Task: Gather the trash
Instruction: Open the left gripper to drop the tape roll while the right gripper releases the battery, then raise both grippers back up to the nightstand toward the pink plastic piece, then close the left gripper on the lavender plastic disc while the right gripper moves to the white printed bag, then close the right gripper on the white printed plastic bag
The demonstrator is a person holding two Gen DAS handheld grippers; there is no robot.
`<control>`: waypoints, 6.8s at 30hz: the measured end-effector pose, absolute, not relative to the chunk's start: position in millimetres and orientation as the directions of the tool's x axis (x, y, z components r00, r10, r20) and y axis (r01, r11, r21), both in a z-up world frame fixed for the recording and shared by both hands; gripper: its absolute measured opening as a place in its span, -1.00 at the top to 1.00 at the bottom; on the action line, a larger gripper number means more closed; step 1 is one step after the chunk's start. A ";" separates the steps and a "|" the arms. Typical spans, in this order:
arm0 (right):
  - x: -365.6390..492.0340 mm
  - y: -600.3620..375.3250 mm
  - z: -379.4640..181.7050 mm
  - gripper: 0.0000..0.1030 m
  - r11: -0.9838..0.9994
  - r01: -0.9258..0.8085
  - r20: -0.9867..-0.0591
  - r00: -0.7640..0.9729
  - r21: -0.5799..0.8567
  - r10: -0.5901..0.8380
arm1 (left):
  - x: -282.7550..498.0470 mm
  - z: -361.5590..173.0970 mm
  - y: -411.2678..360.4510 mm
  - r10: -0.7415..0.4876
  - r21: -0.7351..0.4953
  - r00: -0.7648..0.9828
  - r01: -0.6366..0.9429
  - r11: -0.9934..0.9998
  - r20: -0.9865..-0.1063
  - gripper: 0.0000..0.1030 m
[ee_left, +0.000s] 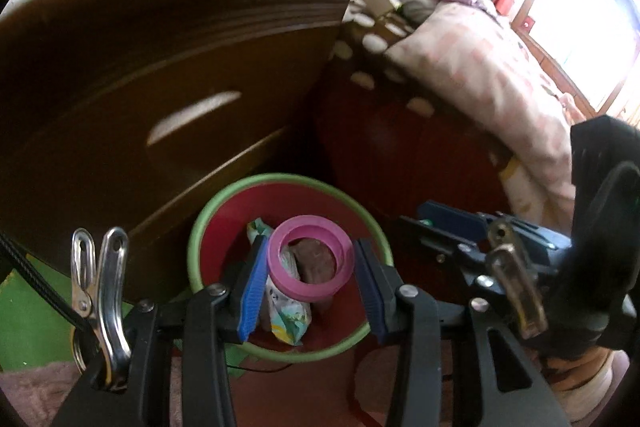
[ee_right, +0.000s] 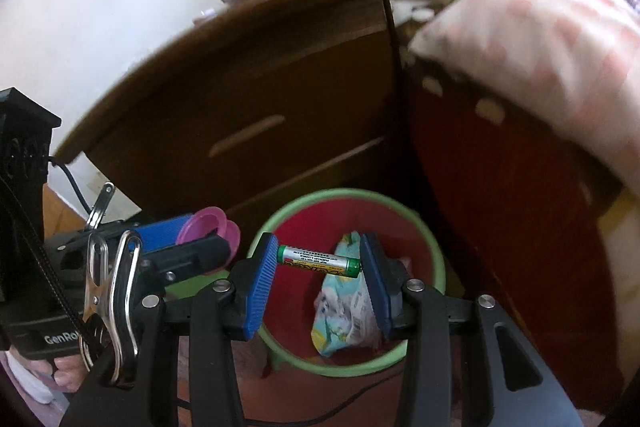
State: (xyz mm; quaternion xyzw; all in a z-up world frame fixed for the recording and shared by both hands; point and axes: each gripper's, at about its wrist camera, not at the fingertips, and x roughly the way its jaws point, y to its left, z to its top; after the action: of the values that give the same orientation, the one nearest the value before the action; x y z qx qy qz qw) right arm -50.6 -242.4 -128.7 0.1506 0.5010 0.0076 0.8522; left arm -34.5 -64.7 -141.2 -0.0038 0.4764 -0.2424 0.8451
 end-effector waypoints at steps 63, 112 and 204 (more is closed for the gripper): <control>-60.1 -264.9 -59.9 -0.09 0.894 0.110 -0.678 0.693 0.435 0.245 | -39.7 -56.7 -62.0 -0.363 -0.165 0.553 0.375 0.912 -0.750 -0.01; 102.4 -221.4 -25.0 -0.09 0.962 -0.073 -0.582 0.783 0.264 0.219 | 233.4 13.6 1.9 -0.045 -0.037 0.648 0.026 0.999 -0.760 -0.01; 318.3 -189.2 -36.7 0.74 0.982 -0.142 -0.801 0.569 0.128 0.187 | 176.9 -8.9 68.4 -0.105 -0.280 0.715 -0.131 0.951 -0.691 0.47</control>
State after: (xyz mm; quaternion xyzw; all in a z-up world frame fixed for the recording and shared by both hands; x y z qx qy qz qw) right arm 318.3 -189.2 -36.7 0.0247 0.4546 0.0927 0.8855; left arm 176.9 68.4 -8.9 -0.1564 0.3773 0.0073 0.9128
